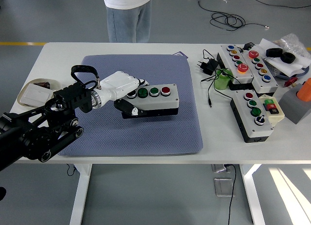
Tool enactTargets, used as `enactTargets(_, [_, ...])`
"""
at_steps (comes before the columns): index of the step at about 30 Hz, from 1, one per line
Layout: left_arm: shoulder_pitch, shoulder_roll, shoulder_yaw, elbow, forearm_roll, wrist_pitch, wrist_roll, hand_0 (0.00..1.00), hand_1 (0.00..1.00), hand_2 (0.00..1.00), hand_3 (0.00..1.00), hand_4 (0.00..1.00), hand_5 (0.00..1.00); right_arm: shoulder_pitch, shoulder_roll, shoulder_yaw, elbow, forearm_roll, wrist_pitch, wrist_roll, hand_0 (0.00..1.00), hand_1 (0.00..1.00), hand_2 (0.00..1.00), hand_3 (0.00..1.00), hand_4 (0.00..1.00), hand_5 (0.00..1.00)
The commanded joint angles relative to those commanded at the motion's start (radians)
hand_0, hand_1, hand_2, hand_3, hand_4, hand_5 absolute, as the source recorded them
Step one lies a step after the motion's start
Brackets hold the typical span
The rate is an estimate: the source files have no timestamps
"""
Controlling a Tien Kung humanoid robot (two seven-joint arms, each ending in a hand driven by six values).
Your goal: Pick up the button,place it on the desk,press the button,press the button
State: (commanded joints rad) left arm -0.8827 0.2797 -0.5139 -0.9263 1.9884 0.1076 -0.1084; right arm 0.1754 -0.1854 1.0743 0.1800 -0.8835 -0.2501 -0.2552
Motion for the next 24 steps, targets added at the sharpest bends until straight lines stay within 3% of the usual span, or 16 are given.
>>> enactTargets(3, [0.0, -0.002, 0.008, 0.021, -0.008, 0.018, -0.007, 0.222, 0.189, 0.216, 0.328, 0.286, 0.002, 0.002, 0.0, 0.001, 0.0, 0.0, 0.0, 0.0, 0.787, 0.797, 0.817, 0.751, 0.412, 0.479])
enactTargets(4, [0.0, -0.003, 0.01, 0.028, -0.011, 0.023, -0.009, 0.357, 0.35, 0.369, 0.425, 0.334, 0.002, 0.003, 0.0, 0.0, 0.0, 0.001, 0.0, 0.0, 0.787, 0.797, 0.817, 0.751, 0.412, 0.479])
enactTargets(15, [-0.005, -0.006, 0.041, 0.075, -0.01, 0.024, -0.016, 0.394, 0.393, 0.423, 0.444, 0.34, 0.002, 0.006, 0.0, 0.006, 0.0, -0.005, 0.0, -0.001, 0.787, 0.797, 0.817, 0.751, 0.412, 0.479])
enactTargets(16, [-0.004, -0.005, 0.041, 0.076, -0.007, 0.019, -0.015, 0.46, 0.492, 0.547, 0.506, 0.357, 0.002, 0.006, 0.0, 0.007, 0.0, -0.005, 0.0, -0.001, 0.787, 0.797, 0.817, 0.751, 0.412, 0.479])
enactTargets(21, [0.0, -0.005, 0.032, 0.07, -0.001, -0.012, -0.009, 0.46, 0.492, 0.547, 0.506, 0.357, 0.002, 0.006, -0.001, 0.009, 0.0, -0.008, 0.0, -0.002, 0.787, 0.797, 0.817, 0.751, 0.412, 0.479])
enactTargets(22, [0.0, -0.005, 0.03, 0.068, 0.0, -0.025, -0.008, 0.512, 0.56, 0.651, 0.758, 0.586, 0.002, 0.006, 0.0, 0.009, 0.0, -0.008, 0.0, -0.002, 0.787, 0.797, 0.817, 0.751, 0.412, 0.479])
enactTargets(24, [-0.001, -0.005, 0.029, 0.069, 0.0, -0.035, -0.007, 0.512, 0.56, 0.651, 0.758, 0.586, 0.002, 0.006, -0.001, 0.009, 0.0, -0.007, 0.001, -0.001, 0.787, 0.797, 0.817, 0.751, 0.412, 0.479])
